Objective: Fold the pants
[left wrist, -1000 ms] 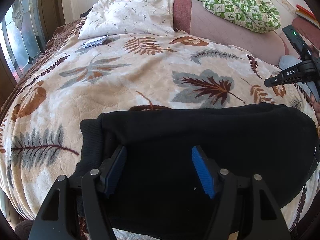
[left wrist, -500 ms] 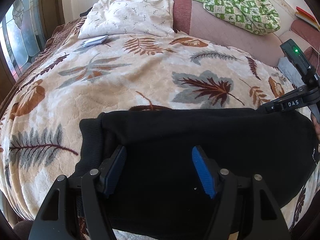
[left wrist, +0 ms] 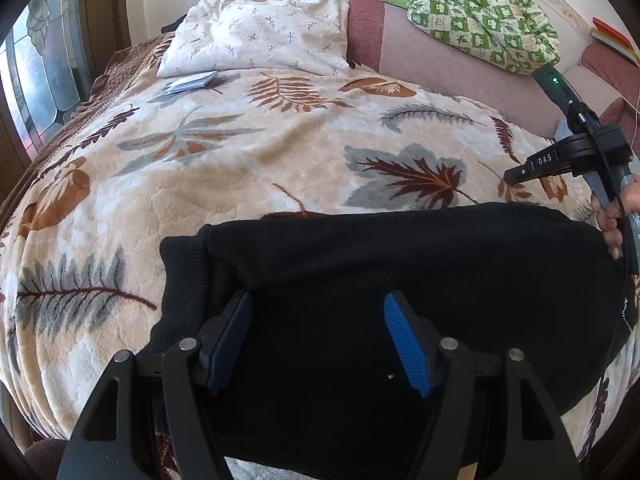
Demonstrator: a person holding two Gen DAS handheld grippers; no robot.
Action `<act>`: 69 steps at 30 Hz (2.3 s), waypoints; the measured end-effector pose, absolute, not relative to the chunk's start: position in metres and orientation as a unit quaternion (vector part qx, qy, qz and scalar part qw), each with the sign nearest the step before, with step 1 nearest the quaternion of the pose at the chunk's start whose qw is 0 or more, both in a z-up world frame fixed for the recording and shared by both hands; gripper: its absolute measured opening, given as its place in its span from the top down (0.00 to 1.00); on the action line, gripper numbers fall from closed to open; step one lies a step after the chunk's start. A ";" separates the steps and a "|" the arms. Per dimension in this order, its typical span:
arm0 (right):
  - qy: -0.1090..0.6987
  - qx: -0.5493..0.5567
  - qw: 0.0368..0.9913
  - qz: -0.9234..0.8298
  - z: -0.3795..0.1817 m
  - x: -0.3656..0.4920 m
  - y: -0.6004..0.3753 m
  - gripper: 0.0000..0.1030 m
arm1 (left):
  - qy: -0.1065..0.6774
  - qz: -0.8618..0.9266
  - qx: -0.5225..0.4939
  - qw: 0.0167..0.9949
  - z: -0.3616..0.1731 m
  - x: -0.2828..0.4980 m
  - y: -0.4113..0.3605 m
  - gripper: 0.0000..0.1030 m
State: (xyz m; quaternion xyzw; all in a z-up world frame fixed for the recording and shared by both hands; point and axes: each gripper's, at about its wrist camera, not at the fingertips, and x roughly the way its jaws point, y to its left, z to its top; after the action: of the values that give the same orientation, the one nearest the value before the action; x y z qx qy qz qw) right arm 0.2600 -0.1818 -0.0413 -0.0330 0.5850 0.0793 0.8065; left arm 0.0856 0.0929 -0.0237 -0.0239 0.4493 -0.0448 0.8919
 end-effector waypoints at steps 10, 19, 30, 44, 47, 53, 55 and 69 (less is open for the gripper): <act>0.535 -0.057 0.826 0.171 0.013 0.197 -0.131 0.18 | 0.408 0.022 -0.116 0.905 0.025 0.059 0.172 0.34; 0.523 -0.120 0.787 0.305 0.004 0.162 -0.012 0.18 | 0.421 0.052 -0.194 0.885 0.010 0.028 0.229 0.34; 0.457 -0.258 0.782 0.336 0.006 0.114 0.084 0.18 | 0.405 0.072 -0.251 0.876 0.008 0.013 0.274 0.34; 0.386 -0.365 0.788 0.312 -0.035 0.033 0.116 0.48 | 0.416 0.056 -0.297 0.858 -0.001 -0.001 0.286 0.34; 0.403 -0.321 0.796 0.318 -0.032 0.038 0.106 0.76 | 0.425 0.035 -0.312 0.849 -0.006 -0.003 0.281 0.34; 0.426 -0.221 0.819 0.314 -0.005 0.060 0.078 0.87 | 0.443 -0.030 -0.378 0.812 -0.019 0.004 0.270 0.34; 0.428 -0.207 0.822 0.315 -0.001 0.062 0.073 0.87 | 0.446 -0.055 -0.390 0.804 -0.021 0.009 0.260 0.34; 0.429 -0.169 0.820 0.340 -0.002 0.053 0.057 0.81 | 0.456 -0.147 -0.481 0.734 -0.057 0.054 0.218 0.34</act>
State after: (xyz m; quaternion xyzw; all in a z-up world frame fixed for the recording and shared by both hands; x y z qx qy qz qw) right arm 0.0527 0.0574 -0.0016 -0.1693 0.4286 0.3402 0.8197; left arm 0.0541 0.2179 -0.0571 -0.4809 0.4562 -0.1472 0.7341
